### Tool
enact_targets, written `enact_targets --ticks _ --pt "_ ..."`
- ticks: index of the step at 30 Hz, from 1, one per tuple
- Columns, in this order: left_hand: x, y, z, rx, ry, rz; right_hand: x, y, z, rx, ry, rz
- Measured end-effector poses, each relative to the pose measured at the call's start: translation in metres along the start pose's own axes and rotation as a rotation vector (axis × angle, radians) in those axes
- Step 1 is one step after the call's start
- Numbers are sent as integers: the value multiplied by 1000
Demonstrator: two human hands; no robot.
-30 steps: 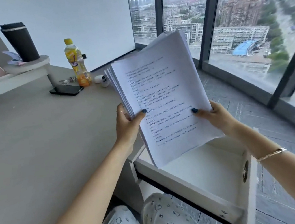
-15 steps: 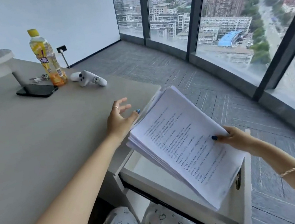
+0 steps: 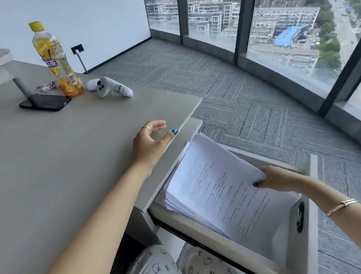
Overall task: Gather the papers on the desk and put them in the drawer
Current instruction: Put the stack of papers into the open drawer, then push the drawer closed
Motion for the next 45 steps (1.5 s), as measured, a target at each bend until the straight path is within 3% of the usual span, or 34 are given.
enact_targets --ticks 13,25,29,45 --pt "-1 1 -1 2 -20 41 15 -11 6 21 79 -114" --pt "-1 -1 -2 1 -19 33 9 -25 -59 -366 -266 -24" --pt "0 -2 -2 -1 -21 40 12 -16 -55 -411 -367 -87" --pt "-7 -3 -5 -75 -112 39 49 110 4 -691 -527 365"
Point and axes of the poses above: each hand's wrist, its own z-axis towards the middle knuckle, its own x-axis out of the palm, y = z × x, the point moved 7 cm from there along z, towards the middle knuckle, and after that the axes turned 15 degrees about z, right-handed, at the moved point
